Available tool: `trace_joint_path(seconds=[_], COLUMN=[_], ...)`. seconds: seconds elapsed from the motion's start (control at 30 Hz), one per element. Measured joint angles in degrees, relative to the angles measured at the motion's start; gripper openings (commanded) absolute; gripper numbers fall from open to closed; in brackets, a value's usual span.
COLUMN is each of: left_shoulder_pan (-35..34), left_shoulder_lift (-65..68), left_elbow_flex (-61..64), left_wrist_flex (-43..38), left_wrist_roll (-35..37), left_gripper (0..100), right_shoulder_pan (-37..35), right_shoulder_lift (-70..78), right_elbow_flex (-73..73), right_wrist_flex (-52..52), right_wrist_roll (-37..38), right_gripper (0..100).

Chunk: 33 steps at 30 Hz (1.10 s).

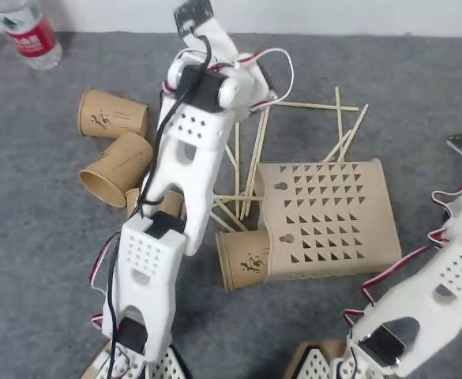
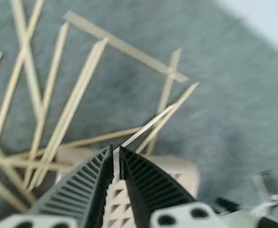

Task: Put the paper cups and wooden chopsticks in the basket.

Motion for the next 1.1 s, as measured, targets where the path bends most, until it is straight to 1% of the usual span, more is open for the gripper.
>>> trace_joint_path(seconds=[0.13,0.27,0.37,0.43,0.5,0.6,0.7,0.73,0.83,0.9,0.97,1.1], left_shoulder_pan=[0.35,0.88,0.88,0.70,0.26,-1.14,-5.98,-8.09,-12.84,-15.74,-16.97,-16.44], left_shoulder_lift=[-3.08,-6.24,-9.85,-14.77,-20.66,-30.07,-37.98,-40.00,-44.48,-47.21,-50.46,-60.22], left_elbow_flex=[11.43,20.40,21.98,21.27,19.60,17.85,17.58,17.58,17.76,21.01,26.46,41.49], left_wrist_flex=[0.00,0.00,0.00,0.00,0.00,0.09,0.09,0.09,0.09,0.09,0.09,0.09], left_wrist_roll=[0.00,-0.09,-0.35,-1.58,-5.19,-14.24,-23.12,-24.79,-25.05,-24.70,-24.62,-24.53], left_gripper=[1,1,1,1,1,1,1,1,1,1,1,1], right_shoulder_pan=[-1.41,-4.22,-6.68,-7.82,-8.62,-9.85,-10.81,-11.08,-12.04,-13.10,-13.89,-14.15], right_shoulder_lift=[1.49,1.85,1.85,1.85,1.85,1.93,1.93,1.93,1.93,1.32,-0.44,-5.01], right_elbow_flex=[-4.66,-8.26,-10.02,-10.90,-11.25,-11.25,-11.25,-11.25,-11.25,-11.25,-11.25,-11.25], right_wrist_flex=[4.48,9.05,11.08,11.69,11.96,11.96,11.96,12.13,14.07,14.95,15.21,15.47], right_wrist_roll=[-4.66,-7.65,-9.32,-9.93,-10.20,-10.99,-13.54,-14.15,-15.03,-15.56,-17.41,-20.84], right_gripper=[24.0,24.0,24.0,24.0,24.0,24.0,24.0,24.0,24.0,24.0,24.0,24.0])
